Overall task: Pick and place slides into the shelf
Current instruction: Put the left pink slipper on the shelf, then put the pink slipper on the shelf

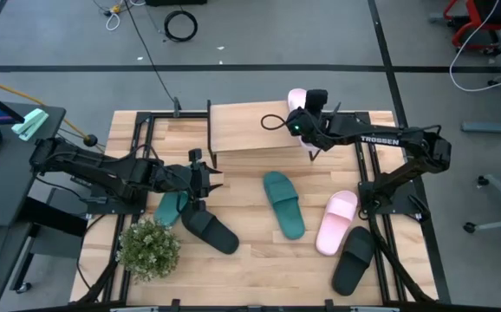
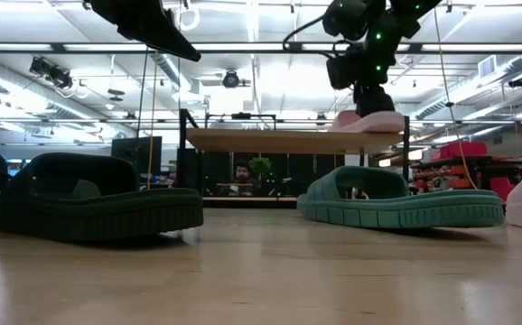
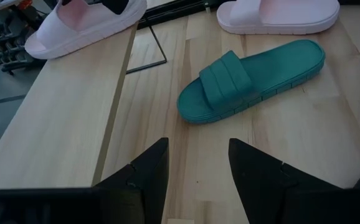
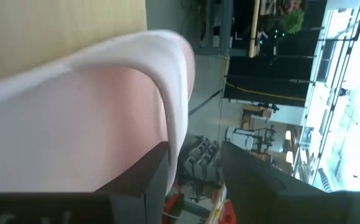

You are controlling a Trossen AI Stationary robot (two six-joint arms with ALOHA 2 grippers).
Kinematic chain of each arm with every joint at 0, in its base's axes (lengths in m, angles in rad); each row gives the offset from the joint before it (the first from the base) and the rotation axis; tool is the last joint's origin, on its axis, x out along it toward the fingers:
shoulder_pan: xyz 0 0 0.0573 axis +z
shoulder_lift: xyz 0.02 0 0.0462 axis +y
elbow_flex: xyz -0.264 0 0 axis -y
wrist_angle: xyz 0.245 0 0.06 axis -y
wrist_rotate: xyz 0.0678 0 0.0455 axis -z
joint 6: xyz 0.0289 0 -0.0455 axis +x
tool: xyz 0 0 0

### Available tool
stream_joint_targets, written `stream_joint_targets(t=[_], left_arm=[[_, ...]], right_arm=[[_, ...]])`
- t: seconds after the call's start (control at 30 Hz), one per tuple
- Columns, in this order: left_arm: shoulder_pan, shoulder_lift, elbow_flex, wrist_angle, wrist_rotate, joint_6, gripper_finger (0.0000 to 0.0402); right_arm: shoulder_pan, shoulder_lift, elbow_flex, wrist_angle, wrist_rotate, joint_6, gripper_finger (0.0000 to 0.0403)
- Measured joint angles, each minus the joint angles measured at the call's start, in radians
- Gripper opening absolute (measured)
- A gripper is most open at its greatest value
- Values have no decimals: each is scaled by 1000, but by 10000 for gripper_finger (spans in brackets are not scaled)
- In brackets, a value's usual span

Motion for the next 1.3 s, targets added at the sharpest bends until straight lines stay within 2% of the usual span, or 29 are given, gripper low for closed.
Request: stream_joint_targets(t=[0.17,0.3,0.37,0.47,0.6,0.63,0.7,0.87,1.0,1.07,1.13,1.2,1.3], left_arm=[[0,0,0,0,0,0,172],[0,0,0,0,0,-1,172],[0,0,0,0,0,0,172],[0,0,0,0,0,0,172],[0,0,0,0,0,0,172],[0,0,0,0,0,0,172],[0,0,0,0,0,1,172],[0,0,0,0,0,0,172],[0,0,0,0,0,0,172],[0,0,0,0,0,0,172],[0,0,0,0,0,0,172],[0,0,0,0,0,-4,172],[0,0,0,-1,0,-57,172]], right_arm=[[40,-57,0,-67,-5,107,154],[110,-150,0,-247,-57,393,154],[164,-207,0,-342,-158,549,154],[263,-286,0,-429,-384,792,152],[414,-367,1,-427,-748,1196,146],[460,-374,1,-421,-820,1281,144],[557,-375,1,-409,-899,1396,142],[772,-327,1,-410,-973,1542,136],[888,-262,1,-410,-1020,1528,134],[917,-226,1,-409,-985,1417,135],[921,-184,0,-393,-904,1330,136],[915,-138,0,-373,-824,1366,136],[908,-62,0,-407,-843,1501,137]])
